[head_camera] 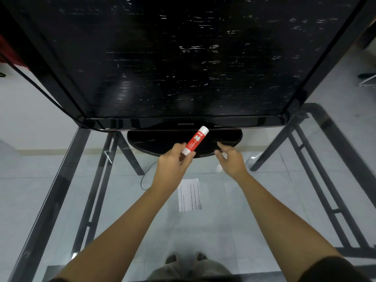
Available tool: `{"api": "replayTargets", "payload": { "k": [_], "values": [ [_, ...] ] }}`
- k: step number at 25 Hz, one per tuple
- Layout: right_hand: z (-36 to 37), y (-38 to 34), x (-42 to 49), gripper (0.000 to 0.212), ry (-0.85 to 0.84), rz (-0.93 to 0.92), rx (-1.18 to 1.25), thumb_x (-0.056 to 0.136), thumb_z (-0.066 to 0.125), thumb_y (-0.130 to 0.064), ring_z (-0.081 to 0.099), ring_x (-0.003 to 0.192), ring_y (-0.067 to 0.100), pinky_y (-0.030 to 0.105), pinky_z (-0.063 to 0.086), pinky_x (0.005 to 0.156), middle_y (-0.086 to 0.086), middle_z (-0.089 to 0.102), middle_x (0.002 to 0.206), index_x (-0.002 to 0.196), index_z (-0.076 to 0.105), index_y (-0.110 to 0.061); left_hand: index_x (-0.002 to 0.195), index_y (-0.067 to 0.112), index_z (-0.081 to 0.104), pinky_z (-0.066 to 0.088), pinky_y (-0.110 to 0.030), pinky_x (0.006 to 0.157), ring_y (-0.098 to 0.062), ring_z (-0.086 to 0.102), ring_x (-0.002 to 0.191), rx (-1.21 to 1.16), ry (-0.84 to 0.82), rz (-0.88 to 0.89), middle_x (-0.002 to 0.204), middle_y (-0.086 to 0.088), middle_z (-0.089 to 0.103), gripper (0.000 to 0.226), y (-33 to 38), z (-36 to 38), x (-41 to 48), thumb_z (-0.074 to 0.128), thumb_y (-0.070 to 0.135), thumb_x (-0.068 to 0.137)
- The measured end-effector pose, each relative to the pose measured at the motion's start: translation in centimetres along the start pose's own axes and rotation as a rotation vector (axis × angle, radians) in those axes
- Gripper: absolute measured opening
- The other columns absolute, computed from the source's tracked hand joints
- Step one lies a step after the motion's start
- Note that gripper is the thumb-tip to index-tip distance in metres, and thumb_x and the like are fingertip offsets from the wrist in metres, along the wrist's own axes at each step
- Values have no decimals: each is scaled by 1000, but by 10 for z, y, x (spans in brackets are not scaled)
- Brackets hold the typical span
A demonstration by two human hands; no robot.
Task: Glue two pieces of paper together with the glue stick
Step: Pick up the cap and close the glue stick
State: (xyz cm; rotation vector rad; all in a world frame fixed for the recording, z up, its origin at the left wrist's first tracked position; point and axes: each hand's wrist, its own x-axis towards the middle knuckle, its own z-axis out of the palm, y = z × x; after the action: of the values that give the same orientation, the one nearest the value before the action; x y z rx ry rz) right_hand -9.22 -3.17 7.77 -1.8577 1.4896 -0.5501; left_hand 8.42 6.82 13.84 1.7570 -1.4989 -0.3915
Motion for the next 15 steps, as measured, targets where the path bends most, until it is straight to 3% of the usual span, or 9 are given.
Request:
{"api": "replayTargets", "payload": {
  "k": [3,7,10,13,15],
  "values": [
    [12,29,0,48,-175,35,-312,96,46,-19,34,135,27,33,28,111,10,31,151,142,31,-12,116,7,54,55,-28,69,-18,65,86,-25,9,-32,104,-10,67,42,2,-6,4,61,33,84],
    [32,46,-2,53,-370,48,-619,99,37,-12,27,139,29,36,28,110,9,10,157,146,14,-13,114,7,55,47,-14,66,-15,65,83,-12,20,-17,102,-8,68,39,1,-10,5,62,32,84],
    [41,50,-3,57,-326,48,-669,93,44,1,44,127,30,35,40,102,11,25,153,144,20,-10,113,7,56,51,-22,69,-17,67,84,-16,7,-30,102,-9,69,39,-1,-9,5,62,32,84],
    [38,49,0,49,-286,-11,-702,89,48,3,57,110,29,32,50,89,15,53,131,135,37,-8,114,8,55,50,-22,70,-17,66,88,6,-8,-38,105,-8,68,40,-4,-6,1,62,33,84],
    [31,45,2,40,-220,-7,-555,92,47,-3,58,107,30,32,49,89,16,60,122,132,46,-8,114,8,55,48,-21,69,-17,65,88,12,-7,-41,104,-8,68,40,-7,-4,1,62,33,84]
  ]
}}
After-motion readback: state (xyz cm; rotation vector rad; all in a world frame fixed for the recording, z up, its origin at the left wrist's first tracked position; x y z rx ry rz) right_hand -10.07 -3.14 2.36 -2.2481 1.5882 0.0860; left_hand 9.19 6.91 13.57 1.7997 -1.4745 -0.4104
